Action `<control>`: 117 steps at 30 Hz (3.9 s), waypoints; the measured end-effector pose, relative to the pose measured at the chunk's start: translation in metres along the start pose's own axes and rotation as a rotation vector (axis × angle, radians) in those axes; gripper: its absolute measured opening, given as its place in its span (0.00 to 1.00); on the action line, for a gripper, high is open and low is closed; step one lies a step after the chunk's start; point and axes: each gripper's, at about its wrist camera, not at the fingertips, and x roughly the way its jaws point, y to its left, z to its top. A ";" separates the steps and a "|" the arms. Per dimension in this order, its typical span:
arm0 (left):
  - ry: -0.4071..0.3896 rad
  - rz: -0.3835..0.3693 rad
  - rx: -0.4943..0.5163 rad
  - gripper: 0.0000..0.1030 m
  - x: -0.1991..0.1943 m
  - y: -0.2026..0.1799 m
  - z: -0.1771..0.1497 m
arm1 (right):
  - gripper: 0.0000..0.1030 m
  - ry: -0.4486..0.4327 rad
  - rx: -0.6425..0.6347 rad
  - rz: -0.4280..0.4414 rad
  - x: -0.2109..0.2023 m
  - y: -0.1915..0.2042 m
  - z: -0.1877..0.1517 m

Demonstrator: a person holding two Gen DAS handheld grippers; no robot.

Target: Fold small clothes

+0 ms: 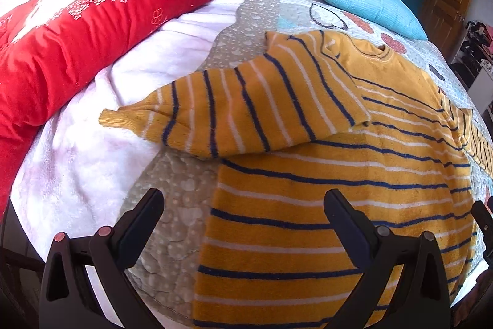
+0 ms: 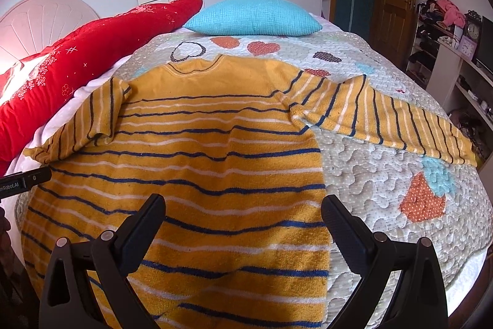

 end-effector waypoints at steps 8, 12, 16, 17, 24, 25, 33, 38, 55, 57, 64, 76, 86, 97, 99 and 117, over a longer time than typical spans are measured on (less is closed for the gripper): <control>0.052 -0.051 -0.215 1.00 0.031 0.069 0.024 | 1.00 -0.014 0.008 0.003 -0.003 0.002 0.001; 0.108 -0.124 -0.350 0.82 0.060 0.088 0.028 | 1.00 -0.013 0.016 0.004 -0.003 0.001 0.001; 0.054 -0.083 -0.403 0.22 0.062 0.103 0.041 | 1.00 -0.014 -0.013 -0.025 -0.003 0.003 -0.001; 0.039 -0.095 -0.437 0.04 0.061 0.111 0.045 | 0.99 -0.008 -0.018 -0.032 -0.002 0.003 -0.002; -0.120 0.180 -0.458 0.04 0.016 0.175 0.075 | 0.98 0.003 -0.027 -0.035 0.001 0.000 -0.003; -0.143 0.226 -0.456 0.04 0.008 0.187 0.079 | 0.98 0.007 -0.027 -0.034 0.003 0.001 -0.003; -0.247 0.357 -0.470 0.04 -0.039 0.242 0.105 | 0.96 0.052 0.000 -0.015 0.013 0.002 -0.007; -0.300 0.240 -0.362 0.04 -0.056 0.194 0.105 | 0.95 0.015 0.013 -0.007 0.002 -0.003 -0.005; -0.202 -0.409 0.036 0.04 -0.030 -0.167 0.110 | 0.95 -0.023 0.302 -0.060 -0.030 -0.128 -0.028; -0.157 -0.468 0.088 0.07 -0.015 -0.209 0.101 | 0.95 -0.017 0.337 -0.065 -0.031 -0.141 -0.033; -0.051 -0.514 0.200 0.48 0.013 -0.248 0.068 | 0.95 -0.018 0.336 -0.029 -0.031 -0.150 -0.026; -0.189 -0.160 0.129 0.76 -0.045 -0.082 0.015 | 0.86 -0.004 0.190 0.168 0.038 -0.074 0.062; -0.098 -0.084 -0.078 0.76 -0.017 -0.001 -0.020 | 0.20 0.193 0.139 0.134 0.125 -0.041 0.084; -0.056 -0.067 -0.132 0.76 0.001 0.006 -0.021 | 0.04 0.139 0.330 0.185 0.102 -0.110 0.085; -0.101 -0.078 -0.136 0.76 -0.009 0.004 -0.023 | 0.22 0.140 0.376 0.290 0.101 -0.110 0.081; -0.097 -0.144 -0.103 0.76 -0.026 -0.007 -0.038 | 0.07 0.090 0.244 0.310 0.091 -0.064 0.088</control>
